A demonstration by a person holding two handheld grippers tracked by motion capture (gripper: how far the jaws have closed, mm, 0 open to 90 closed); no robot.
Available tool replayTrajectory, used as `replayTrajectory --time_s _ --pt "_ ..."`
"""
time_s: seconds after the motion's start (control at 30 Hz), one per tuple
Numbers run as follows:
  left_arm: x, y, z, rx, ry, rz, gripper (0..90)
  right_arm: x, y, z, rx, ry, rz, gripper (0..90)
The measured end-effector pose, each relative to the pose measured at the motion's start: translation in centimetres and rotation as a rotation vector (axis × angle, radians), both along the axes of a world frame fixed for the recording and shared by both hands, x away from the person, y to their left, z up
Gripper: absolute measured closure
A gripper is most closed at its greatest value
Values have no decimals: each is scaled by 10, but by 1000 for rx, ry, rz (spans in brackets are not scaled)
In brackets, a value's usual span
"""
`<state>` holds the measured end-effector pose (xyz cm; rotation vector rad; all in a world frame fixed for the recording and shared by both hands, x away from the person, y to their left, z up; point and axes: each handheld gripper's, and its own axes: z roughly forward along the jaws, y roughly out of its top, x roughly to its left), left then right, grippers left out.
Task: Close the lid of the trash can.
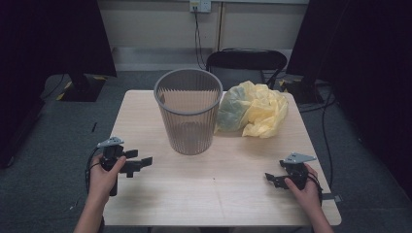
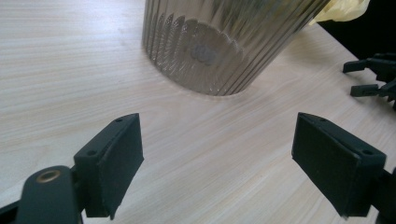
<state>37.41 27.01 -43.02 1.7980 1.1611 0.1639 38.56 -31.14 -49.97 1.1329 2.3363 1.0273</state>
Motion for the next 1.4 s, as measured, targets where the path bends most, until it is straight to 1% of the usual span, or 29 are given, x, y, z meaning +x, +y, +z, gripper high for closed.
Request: replayTrajectory --time_s 0.13,0.33,0.63,0.7,1.1,1.2,1.27,1.4 --pt "-2 2 -2 1 -2 2 160 0 0 0 0 1 0 144" --pt "-4 5 -5 16 0 3 160 0 0 0 0 0 0 144" --pt "-6 7 -9 17 8 0 160 0 0 0 0 0 0 144" --pt "-6 7 -10 27 7 -4 161 0 0 0 0 0 0 144" --pt "-8 8 -18 32 14 -14 161 0 0 0 0 0 0 144" --pt "-9 8 -20 25 15 -11 161 0 0 0 0 1 0 144" --pt "-10 9 -22 32 20 -12 161 0 0 0 0 0 0 144" --pt "-11 10 -26 27 26 -10 161 0 0 0 0 0 0 144"
